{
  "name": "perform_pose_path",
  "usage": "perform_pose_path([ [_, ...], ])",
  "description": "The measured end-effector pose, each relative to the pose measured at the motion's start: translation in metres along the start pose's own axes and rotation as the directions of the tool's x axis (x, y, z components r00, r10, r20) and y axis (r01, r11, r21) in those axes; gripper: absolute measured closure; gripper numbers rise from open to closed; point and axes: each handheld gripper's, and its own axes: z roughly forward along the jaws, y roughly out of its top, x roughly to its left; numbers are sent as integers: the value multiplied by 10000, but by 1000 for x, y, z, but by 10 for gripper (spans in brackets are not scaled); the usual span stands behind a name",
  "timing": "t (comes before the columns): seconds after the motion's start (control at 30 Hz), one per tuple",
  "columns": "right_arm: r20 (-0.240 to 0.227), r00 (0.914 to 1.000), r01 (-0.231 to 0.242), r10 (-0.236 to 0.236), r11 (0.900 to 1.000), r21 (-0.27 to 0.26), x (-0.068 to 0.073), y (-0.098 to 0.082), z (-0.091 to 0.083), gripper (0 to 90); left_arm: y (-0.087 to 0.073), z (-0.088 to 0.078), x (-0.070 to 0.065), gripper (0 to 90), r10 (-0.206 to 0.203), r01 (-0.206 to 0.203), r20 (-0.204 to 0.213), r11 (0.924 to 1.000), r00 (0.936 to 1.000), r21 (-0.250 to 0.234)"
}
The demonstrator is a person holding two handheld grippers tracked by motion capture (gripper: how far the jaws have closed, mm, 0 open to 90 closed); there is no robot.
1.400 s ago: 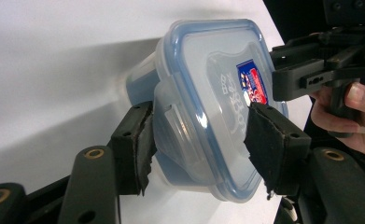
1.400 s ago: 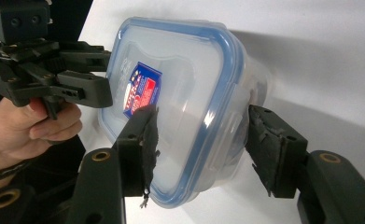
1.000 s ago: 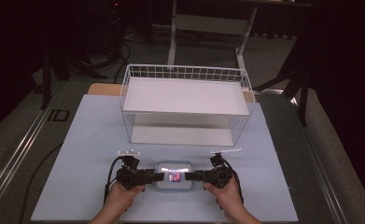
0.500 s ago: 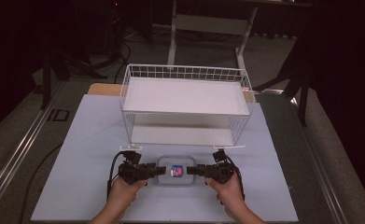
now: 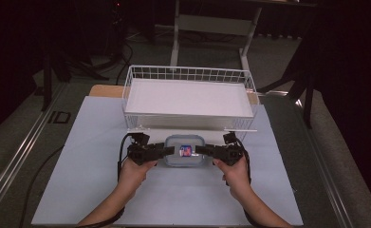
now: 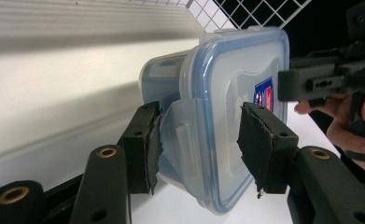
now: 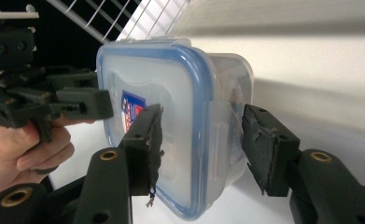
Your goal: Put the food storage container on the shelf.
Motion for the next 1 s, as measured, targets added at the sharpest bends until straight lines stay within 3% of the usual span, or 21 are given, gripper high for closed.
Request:
perform_pose_path([
  [0.3, 331, 9995, -11, 14, 10000, -98, -12, 5, 11, 490, 0, 16, 17, 503, -130, 130, -6, 9999, 9999, 91],
  [0.33, 328, 9994, -137, 141, 9998, -120, -20, 3, 20, 489, 0, 20, 23, 500, -67, 68, -101, 9999, 9999, 98],
  [0.47, 323, 9989, -332, 336, 9994, -131, -27, 5, 28, 488, 4, 28, 32, 497, -14, 17, -217, 9999, 9998, 119],
  [0.53, 284, 9970, -711, 714, 9974, -106, -31, 5, 30, 488, 6, 31, 35, 496, 55, -49, -303, 9998, 9995, 184],
  [0.63, 445, 9976, -514, 527, 9982, -299, -36, 5, 35, 487, 7, 36, 41, 495, -41, 48, -266, 9997, 9996, 256],
  [0.73, 461, 9968, -645, 660, 9974, -331, -40, 5, 39, 486, 6, 39, 45, 494, -84, 88, -246, 9999, 9997, 147],
  [0.9, 422, 9957, -809, 829, 9955, -485, -42, 7, 41, 486, 9, 38, 46, 493, 76, -76, -312, 10000, 9995, -26],
  [1.0, 352, 9956, -851, 868, 9952, -478, -43, 10, 42, 484, 12, 39, 45, 493, -123, 122, -286, 9999, 9995, -43],
])
